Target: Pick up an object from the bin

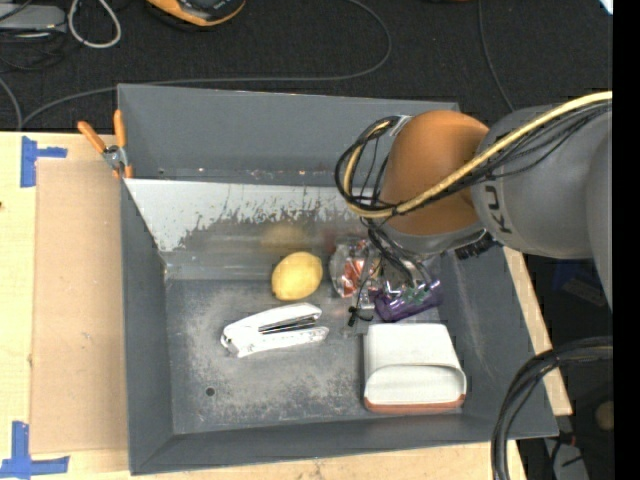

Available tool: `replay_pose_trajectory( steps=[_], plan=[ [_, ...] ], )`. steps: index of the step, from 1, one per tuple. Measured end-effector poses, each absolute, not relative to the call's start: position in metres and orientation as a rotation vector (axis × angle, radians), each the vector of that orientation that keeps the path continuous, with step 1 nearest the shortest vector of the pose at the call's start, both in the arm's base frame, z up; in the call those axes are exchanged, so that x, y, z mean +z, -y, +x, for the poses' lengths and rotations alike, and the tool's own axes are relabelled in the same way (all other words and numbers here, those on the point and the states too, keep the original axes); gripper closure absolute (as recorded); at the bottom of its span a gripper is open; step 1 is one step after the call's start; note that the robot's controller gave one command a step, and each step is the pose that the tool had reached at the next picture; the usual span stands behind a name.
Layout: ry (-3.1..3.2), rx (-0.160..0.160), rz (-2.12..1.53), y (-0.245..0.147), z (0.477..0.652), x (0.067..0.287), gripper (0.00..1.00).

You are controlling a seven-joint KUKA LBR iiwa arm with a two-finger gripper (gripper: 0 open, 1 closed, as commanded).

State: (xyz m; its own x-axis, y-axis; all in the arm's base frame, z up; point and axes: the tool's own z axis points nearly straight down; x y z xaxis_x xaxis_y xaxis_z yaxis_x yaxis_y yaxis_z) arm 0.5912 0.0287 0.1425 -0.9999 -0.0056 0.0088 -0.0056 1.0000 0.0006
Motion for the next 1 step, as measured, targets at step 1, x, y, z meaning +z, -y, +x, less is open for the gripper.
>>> replay_pose_trajectory(
  steps=[1],
  plan=[
    [3.140, -0.001, 0.007, -0.0285, 0.5925, 0.1472, 0.00]
  ],
)
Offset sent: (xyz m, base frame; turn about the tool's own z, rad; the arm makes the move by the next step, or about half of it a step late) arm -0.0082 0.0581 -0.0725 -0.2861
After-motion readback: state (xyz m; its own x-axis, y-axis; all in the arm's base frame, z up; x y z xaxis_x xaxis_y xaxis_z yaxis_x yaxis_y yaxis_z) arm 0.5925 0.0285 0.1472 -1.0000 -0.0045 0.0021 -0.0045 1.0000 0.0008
